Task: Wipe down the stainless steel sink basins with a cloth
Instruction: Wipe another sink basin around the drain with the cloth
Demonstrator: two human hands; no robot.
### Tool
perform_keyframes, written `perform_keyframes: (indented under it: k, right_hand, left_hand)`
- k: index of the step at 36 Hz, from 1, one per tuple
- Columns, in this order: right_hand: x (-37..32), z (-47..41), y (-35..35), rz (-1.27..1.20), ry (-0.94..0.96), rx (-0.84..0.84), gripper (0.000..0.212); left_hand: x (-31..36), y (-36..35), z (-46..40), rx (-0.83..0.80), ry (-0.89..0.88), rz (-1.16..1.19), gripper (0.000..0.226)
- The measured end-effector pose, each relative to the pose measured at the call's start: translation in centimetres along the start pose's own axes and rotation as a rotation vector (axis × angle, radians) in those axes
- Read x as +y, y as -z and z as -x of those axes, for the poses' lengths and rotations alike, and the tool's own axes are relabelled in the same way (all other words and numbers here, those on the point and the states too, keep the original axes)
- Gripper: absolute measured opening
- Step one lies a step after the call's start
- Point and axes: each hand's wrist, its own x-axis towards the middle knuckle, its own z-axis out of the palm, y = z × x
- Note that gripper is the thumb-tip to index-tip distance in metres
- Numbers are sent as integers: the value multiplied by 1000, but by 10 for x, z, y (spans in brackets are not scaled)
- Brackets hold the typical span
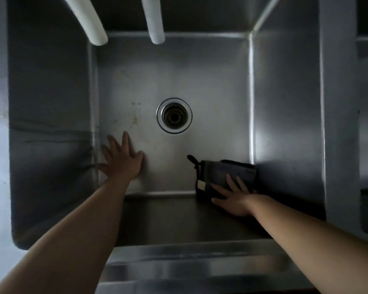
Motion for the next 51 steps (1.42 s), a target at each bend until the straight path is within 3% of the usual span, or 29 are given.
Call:
perform_keyframes:
  k: [2, 7, 11, 15, 21, 26, 32, 36, 38, 41, 45, 47, 51]
  right_hand:
    - [2, -2, 2, 52, -4, 64, 65]
    - [1, -27, 29, 112, 49, 409, 63]
    - [-9, -58, 86, 134, 66, 671, 59]
    - [-31, -87, 166, 124, 58, 821, 59]
    - [-97, -105, 277, 53, 89, 926, 61]
    - [-164, -103, 307, -49, 155, 951, 63]
    - [-195, -99, 236, 130, 261, 848, 63]
    - [-188, -92, 154, 160, 326, 797, 61]
    - [-177, -83, 115, 185, 336, 748, 62]
    - [-167, -70, 79, 319, 328, 753, 61]
    - [-171, -63, 91, 549, 333, 784, 56]
    - [-172, -64, 109, 625, 376, 771, 55]
    - [-182, -69, 150, 514, 397, 741, 55]
  left_hand:
    - [9, -6, 3, -21, 39, 92, 80]
    - [23, -12, 4, -31, 66, 184, 86]
    - [20, -16, -1, -41, 55, 205, 87]
    - [24, -12, -2, -63, 67, 208, 85]
    - [23, -15, -9, -94, 60, 217, 85]
    - [22, -17, -17, -133, 62, 265, 87]
    - [29, 16, -8, -274, 93, 237, 92]
    - [28, 77, 9, -330, 90, 120, 69]
    - [18, 109, 29, -263, 6, 152, 53]
    - [-5, 147, 72, 51, -177, 197, 28]
    - [-41, 176, 118, 517, -522, 262, 40]
    - [-65, 185, 124, 641, -485, 191, 54]
    - [-103, 187, 117, 565, -304, 26, 74]
